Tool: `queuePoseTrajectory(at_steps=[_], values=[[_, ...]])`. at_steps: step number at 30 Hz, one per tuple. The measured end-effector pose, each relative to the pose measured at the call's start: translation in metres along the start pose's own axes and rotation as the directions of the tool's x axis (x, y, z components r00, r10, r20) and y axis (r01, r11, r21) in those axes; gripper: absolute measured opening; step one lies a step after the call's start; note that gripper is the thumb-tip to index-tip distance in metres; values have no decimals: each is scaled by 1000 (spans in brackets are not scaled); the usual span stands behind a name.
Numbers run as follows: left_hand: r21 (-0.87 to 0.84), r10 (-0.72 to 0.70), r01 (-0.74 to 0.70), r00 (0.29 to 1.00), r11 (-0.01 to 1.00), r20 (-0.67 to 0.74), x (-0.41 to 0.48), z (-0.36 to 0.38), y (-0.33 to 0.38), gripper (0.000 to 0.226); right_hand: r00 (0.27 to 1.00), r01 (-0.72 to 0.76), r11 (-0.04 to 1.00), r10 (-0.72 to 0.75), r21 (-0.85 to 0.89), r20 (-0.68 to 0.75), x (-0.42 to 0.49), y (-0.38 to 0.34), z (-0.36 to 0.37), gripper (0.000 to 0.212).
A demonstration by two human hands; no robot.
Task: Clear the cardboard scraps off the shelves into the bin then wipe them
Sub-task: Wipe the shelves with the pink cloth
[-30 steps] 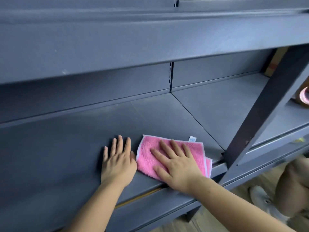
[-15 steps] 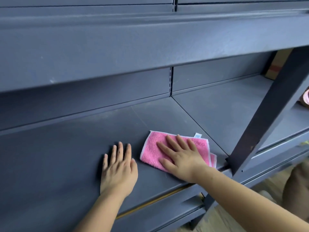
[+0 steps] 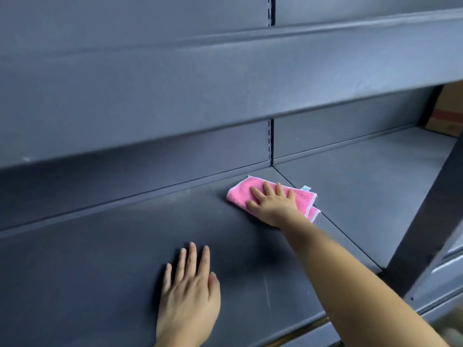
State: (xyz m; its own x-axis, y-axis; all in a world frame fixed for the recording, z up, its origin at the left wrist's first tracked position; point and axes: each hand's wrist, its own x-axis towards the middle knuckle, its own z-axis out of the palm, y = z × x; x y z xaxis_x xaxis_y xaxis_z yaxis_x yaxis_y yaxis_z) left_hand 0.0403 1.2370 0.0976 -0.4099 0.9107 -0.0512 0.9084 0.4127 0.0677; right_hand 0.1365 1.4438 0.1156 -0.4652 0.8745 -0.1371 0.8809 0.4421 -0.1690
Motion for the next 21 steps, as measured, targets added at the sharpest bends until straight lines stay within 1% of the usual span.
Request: queuePoseTrajectory(at_steps=[1, 2, 3, 4, 5, 6, 7, 8, 9, 10, 11, 12, 13, 14, 15, 16, 17, 19, 21], values=[[-9, -11, 11, 1000, 1000, 14, 2, 2, -1, 64, 999, 52, 999, -52, -1, 17, -2, -9, 1, 57], [-2, -11, 11, 1000, 1000, 4, 4, 4, -3, 62, 990, 137, 990, -137, -11, 40, -7, -20, 4, 57], [9, -17, 17, 1000, 1000, -19, 0, 2, -2, 60, 971, 234, 972, -232, -29, 62, -14, -31, 9, 57], [7, -28, 28, 1000, 1000, 0, -2, -1, -1, 63, 948, 312, 949, -308, -45, 77, -21, -38, 13, 57], [-1, -50, 51, 995, 999, 80, -4, -4, -1, 75, 933, 355, 934, -350, -49, 79, -24, -40, 15, 57], [3, -38, 38, 994, 999, 101, -1, -3, 1, 89, 931, 362, 931, -359, -42, 69, -23, -37, 14, 57], [20, -24, 24, 1000, 1000, 18, -2, -3, 2, 97, 939, 341, 940, -339, -31, 58, -19, -31, 12, 57], [-21, -40, 39, 999, 999, -8, -4, -3, 3, 99, 953, 300, 954, -299, -22, 48, -13, -23, 9, 57], [-20, -31, 31, 999, 999, 9, -5, -4, 4, 96, 968, 249, 968, -248, -18, 41, -5, -16, 6, 57], [50, -10, 9, 1000, 999, 15, -5, -4, 2, 88, 979, 200, 980, -199, -20, 38, 2, -11, 4, 57], [48, -26, 24, 999, 999, 39, -6, 2, -3, 74, 986, 162, 986, -161, -28, 37, 9, -9, 3, 58], [45, -23, 22, 1000, 999, 2, -7, 5, -4, 61, 990, 136, 990, -135, -35, 33, 16, -9, 3, 58], [31, -18, 19, 1000, 999, -16, -7, 4, -3, 56, 993, 119, 992, -119, -38, 25, 22, -12, 3, 58], [3, -21, 21, 1000, 1000, 3, -7, 4, -5, 61, 994, 108, 993, -108, -38, 17, 27, -15, 4, 58], [-35, -47, 49, 998, 998, 41, -6, -1, -2, 74, 995, 102, 994, -102, -39, 10, 31, -18, 3, 58], [-61, -34, 33, 999, 998, -4, -3, -1, 1, 87, 995, 100, 994, -100, -41, 3, 34, -20, 3, 57], [-55, -30, 27, 999, 998, -39, -1, 1, 2, 96, 995, 101, 994, -101, -42, -2, 36, -21, 3, 57], [-24, -27, 25, 998, 999, -61, -1, -2, 2, 101, 995, 103, 994, -103, -39, -5, 38, -23, 3, 57], [-8, -29, 28, 996, 1000, -82, 0, 0, 2, 101, 995, 101, 995, -101, -29, -11, 40, -24, 3, 57]])
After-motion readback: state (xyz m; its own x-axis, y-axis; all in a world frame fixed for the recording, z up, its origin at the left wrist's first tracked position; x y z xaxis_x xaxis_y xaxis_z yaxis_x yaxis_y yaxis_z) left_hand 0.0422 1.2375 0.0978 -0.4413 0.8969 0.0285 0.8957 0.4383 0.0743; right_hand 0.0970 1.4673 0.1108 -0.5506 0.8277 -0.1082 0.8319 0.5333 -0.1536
